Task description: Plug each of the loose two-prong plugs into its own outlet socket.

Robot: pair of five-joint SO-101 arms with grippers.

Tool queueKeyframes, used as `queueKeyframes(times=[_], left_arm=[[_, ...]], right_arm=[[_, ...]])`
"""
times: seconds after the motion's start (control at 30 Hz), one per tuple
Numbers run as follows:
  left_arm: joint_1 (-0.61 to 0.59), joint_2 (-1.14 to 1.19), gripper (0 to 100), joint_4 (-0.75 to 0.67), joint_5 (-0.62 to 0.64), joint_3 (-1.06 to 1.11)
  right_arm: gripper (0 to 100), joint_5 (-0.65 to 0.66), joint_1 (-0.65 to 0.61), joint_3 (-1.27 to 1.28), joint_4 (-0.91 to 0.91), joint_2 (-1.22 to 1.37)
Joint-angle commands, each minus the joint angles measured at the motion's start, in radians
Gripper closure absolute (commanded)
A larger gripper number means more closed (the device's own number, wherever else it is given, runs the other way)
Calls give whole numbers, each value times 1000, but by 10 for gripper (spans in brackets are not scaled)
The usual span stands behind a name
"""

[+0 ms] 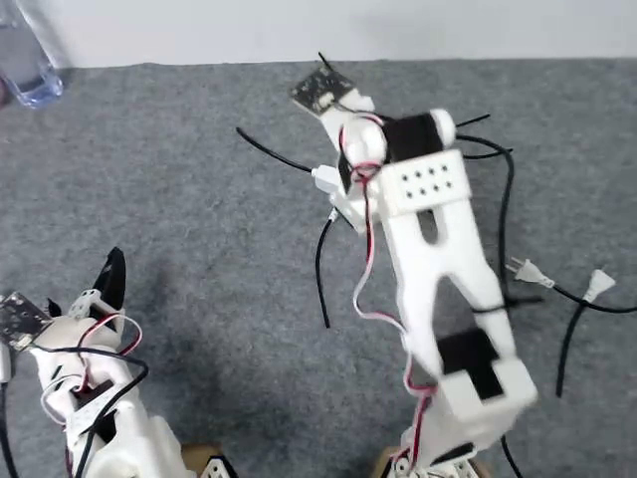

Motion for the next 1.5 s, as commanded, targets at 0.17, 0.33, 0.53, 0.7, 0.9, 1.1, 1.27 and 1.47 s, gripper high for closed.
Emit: queueKeyframes(times=[0.17,0.33,0.53,0.7,0.9,1.1,1.27,1.47], left_arm=[[3,-9,541,-25,-11,-7],[3,-9,541,-25,-11,-7],[3,-9,541,-25,-11,-7],[3,-9,541,-25,-11,-7],[3,-9,541,-26,-12,-7],[2,-9,541,-26,-11,-7],[0,-9,541,-26,-9,-7],[-14,-9,541,-26,-9,-7]], right_arm=[[990,-12,-2,331,39,-292],[990,-14,-1,577,-30,-409],[990,-14,-1,971,-269,-645],[990,-12,-1,1287,-456,-871],[990,-12,1,1534,-582,-1092],[990,-12,74,1729,-725,-1257],[990,-6,97,1921,-888,-1386],[990,-6,102,2013,-897,-1544]])
